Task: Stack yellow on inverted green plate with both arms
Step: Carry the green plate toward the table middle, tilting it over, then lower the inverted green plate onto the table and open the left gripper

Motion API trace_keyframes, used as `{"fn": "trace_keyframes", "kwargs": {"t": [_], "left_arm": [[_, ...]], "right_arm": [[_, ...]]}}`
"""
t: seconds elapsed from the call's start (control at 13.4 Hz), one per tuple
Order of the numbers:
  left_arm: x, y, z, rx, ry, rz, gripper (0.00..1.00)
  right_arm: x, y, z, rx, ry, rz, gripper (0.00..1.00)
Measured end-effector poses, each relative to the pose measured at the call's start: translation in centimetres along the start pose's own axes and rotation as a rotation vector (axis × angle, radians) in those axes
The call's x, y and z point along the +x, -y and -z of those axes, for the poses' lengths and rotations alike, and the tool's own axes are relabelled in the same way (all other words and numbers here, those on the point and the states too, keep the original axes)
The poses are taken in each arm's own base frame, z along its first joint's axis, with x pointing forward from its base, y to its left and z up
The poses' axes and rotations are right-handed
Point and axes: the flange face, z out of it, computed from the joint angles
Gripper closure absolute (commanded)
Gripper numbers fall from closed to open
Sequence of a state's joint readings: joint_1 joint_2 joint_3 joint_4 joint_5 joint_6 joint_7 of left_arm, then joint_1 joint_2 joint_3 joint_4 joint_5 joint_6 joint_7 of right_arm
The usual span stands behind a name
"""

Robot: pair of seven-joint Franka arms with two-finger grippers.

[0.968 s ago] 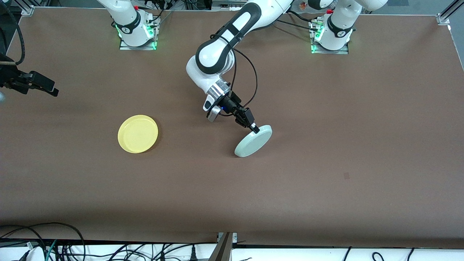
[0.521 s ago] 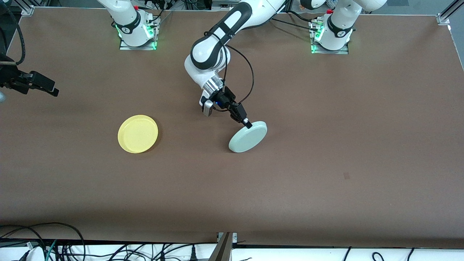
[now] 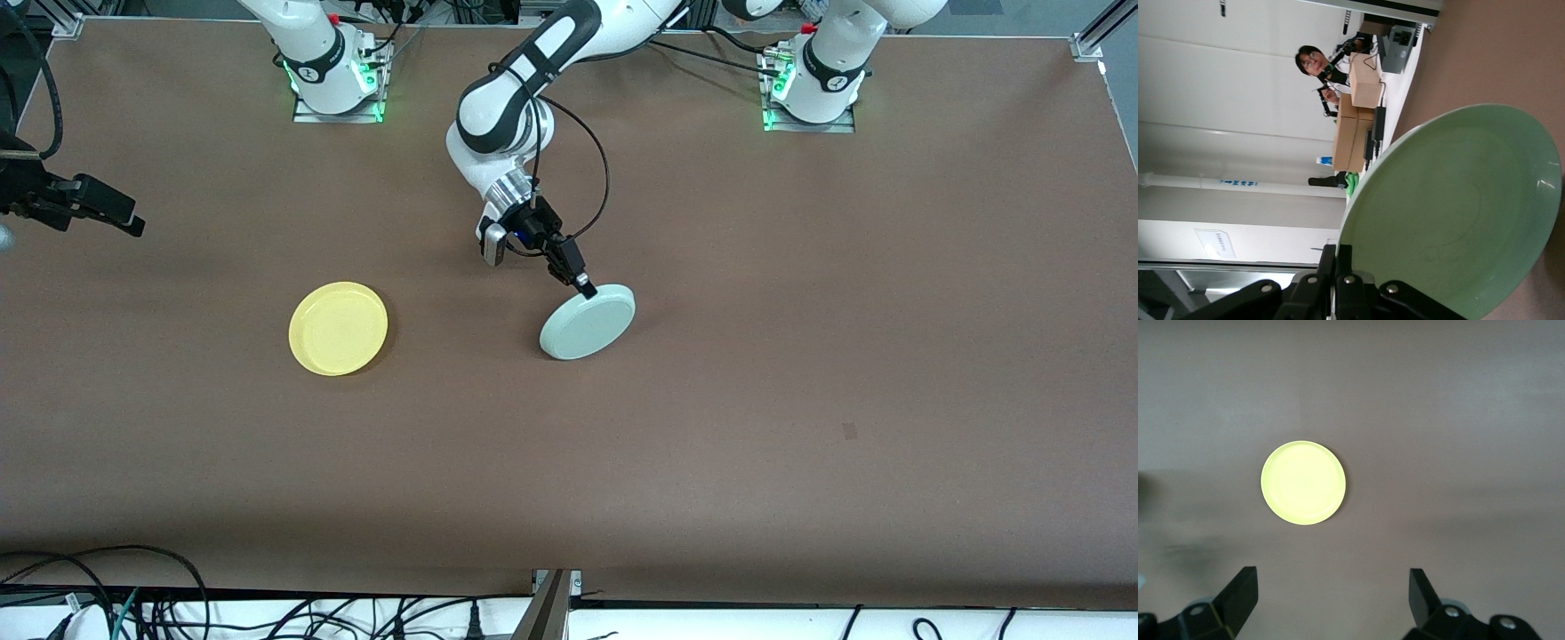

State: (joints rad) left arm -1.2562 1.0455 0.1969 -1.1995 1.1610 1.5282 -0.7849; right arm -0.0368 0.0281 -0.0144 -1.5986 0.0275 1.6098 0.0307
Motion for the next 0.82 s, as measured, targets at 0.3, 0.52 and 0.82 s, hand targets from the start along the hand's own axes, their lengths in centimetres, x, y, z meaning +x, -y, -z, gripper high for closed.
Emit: {"fn": "trace_keyframes", "kwargs": {"t": [0.3, 0.52, 0.82], "left_arm": [[-0.4, -0.5, 1.2, 0.011, -0.016, 0.002, 0.38], [-1.1, -1.6, 4.1, -0.002, -0.051, -0.003, 0.0], [-4.0, -4.9, 10.2, -0.095, -0.067, 0.159, 0.0]], "right_arm": [[0.0, 0.0, 0.0, 0.0, 0.0, 0.0, 0.0], [0.0, 0.0, 0.0, 0.0, 0.001, 0.0, 0.0], [0.1, 0.0, -0.1, 0.0, 0.002, 0.0, 0.0]]}}
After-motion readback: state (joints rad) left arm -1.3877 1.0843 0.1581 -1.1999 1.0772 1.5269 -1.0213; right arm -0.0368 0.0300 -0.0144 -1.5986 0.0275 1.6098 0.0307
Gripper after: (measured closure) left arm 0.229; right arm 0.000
